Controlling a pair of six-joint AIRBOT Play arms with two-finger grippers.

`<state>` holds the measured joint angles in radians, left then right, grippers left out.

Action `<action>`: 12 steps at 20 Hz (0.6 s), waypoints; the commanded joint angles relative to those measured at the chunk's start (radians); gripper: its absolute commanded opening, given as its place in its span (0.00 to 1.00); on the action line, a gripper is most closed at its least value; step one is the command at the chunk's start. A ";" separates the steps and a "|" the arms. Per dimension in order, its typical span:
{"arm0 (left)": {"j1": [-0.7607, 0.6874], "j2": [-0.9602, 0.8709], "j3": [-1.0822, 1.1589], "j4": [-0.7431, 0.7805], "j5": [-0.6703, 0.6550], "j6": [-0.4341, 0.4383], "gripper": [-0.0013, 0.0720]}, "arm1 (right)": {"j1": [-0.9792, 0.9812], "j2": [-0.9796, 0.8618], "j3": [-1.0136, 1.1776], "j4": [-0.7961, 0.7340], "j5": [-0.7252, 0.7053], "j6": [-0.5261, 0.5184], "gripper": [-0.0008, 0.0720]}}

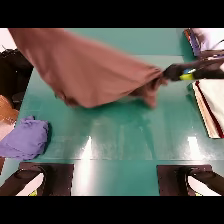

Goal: Fold the shirts.

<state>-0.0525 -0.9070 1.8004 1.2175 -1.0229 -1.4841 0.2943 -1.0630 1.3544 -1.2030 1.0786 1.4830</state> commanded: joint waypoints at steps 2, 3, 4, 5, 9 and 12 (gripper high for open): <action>0.001 0.042 0.221 -0.036 0.016 0.000 0.05 | -0.077 0.154 0.174 -0.058 0.030 0.008 0.04; 0.001 0.042 0.260 -0.047 0.028 0.000 0.05 | -0.086 0.175 0.203 -0.058 0.032 0.008 0.04; 0.001 0.042 0.291 -0.059 0.044 0.000 0.05 | -0.090 0.193 0.226 -0.058 0.034 0.008 0.04; 0.001 0.042 0.314 -0.071 0.067 0.000 0.05 | -0.098 0.210 0.245 -0.058 0.033 0.008 0.04; 0.001 0.042 0.355 -0.069 0.161 0.003 0.05 | -0.139 0.251 0.325 -0.058 0.068 0.008 0.04; 0.001 0.027 0.319 -0.008 0.158 0.036 0.05 | -0.162 0.216 0.391 -0.057 0.146 0.010 0.04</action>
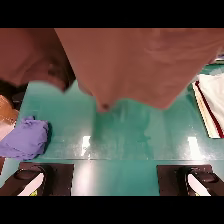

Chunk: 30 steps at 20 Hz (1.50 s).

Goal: Fold the shirts.

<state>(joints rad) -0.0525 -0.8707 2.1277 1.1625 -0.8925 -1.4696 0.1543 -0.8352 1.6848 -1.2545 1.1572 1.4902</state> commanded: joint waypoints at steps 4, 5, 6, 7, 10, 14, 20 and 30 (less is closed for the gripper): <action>0.001 -0.111 -0.183 0.218 0.005 -0.036 0.05 | -0.021 -0.175 0.083 -0.004 0.237 0.091 0.04; 0.001 -0.168 -0.217 0.238 -0.016 -0.050 0.05 | -0.021 -0.236 0.083 -0.004 0.285 0.106 0.04; 0.001 -0.238 -0.243 0.243 -0.043 -0.051 0.05 | -0.021 -0.297 0.083 -0.003 0.323 0.117 0.04; 0.001 -0.310 -0.260 0.241 -0.067 -0.052 0.05 | -0.007 -0.367 0.083 -0.005 0.351 0.117 0.04; 0.001 -0.553 -0.268 0.242 -0.104 -0.051 0.05 | 0.054 -0.577 0.084 -0.006 0.339 0.117 0.04; 0.001 -0.806 -0.268 0.245 -0.044 -0.048 0.05 | 0.125 -0.829 0.084 -0.001 0.161 0.114 0.04; 0.003 -0.890 -0.268 0.259 0.017 -0.048 0.26 | 0.148 -0.975 0.085 0.007 -0.048 0.114 0.04; 0.068 -0.717 -0.388 0.267 -0.459 -0.048 0.85 | 0.044 -0.782 0.036 0.033 0.137 0.028 0.57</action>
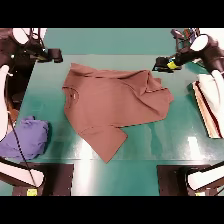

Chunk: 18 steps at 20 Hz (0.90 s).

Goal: Fold the shirts.

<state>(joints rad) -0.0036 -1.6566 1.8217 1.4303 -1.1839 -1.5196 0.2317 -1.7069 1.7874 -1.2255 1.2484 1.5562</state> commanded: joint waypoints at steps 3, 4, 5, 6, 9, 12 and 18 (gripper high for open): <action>0.016 0.254 -0.427 -0.059 -0.119 -0.005 0.85 | -0.062 0.239 -0.248 0.003 0.042 -0.040 0.57; 0.016 0.336 -0.573 -0.089 -0.081 -0.026 0.85 | -0.071 0.285 -0.304 0.003 0.038 -0.041 0.57; 0.016 0.413 -0.707 -0.135 -0.044 -0.029 0.85 | -0.077 0.323 -0.349 0.003 0.031 -0.041 0.57; 0.016 0.495 -0.845 -0.198 -0.006 -0.035 0.85 | -0.080 0.360 -0.390 0.004 0.020 -0.041 0.57; 0.016 0.691 -1.154 -0.349 0.082 -0.056 0.85 | -0.080 0.452 -0.487 0.005 -0.053 -0.041 0.57; 0.016 0.782 -1.321 -0.465 0.122 -0.059 0.85 | -0.080 0.506 -0.531 0.030 -0.084 -0.040 0.57; 0.002 0.782 -1.441 -0.609 0.245 0.011 0.85 | -0.080 0.522 -0.530 0.082 -0.089 -0.040 0.57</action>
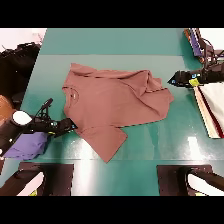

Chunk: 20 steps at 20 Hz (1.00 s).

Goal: Fold the shirts.

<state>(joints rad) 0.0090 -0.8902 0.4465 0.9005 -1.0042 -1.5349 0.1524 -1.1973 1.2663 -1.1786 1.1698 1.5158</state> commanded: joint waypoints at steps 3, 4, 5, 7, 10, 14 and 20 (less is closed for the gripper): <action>-0.146 0.013 -0.071 -0.084 0.169 0.023 0.85 | 0.002 0.012 -0.009 0.056 -0.011 0.000 0.57; -0.187 0.013 -0.071 -0.084 0.196 0.011 0.85 | 0.000 0.013 -0.009 0.061 -0.010 0.000 0.57; -0.214 0.013 -0.071 -0.081 0.213 -0.005 0.85 | 0.000 0.012 -0.009 0.060 -0.008 0.000 0.57; -0.222 0.013 -0.071 -0.078 0.221 -0.010 0.41 | -0.001 0.013 -0.009 0.057 0.005 0.000 0.57; -0.203 0.013 -0.043 -0.065 0.242 -0.011 0.05 | -0.001 0.012 -0.009 -0.013 0.058 0.000 0.57; -0.028 0.014 0.144 0.081 0.166 -0.010 0.05 | -0.090 0.013 -0.082 -0.045 0.148 0.002 0.57; 0.131 0.013 0.303 0.156 0.123 -0.002 0.05 | -0.257 0.003 -0.391 0.061 0.008 -0.003 0.40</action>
<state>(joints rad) 0.0887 -0.8772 0.6960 1.0203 -0.8639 -1.5436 -0.0441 -1.1873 1.0000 -1.1931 1.2472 1.5162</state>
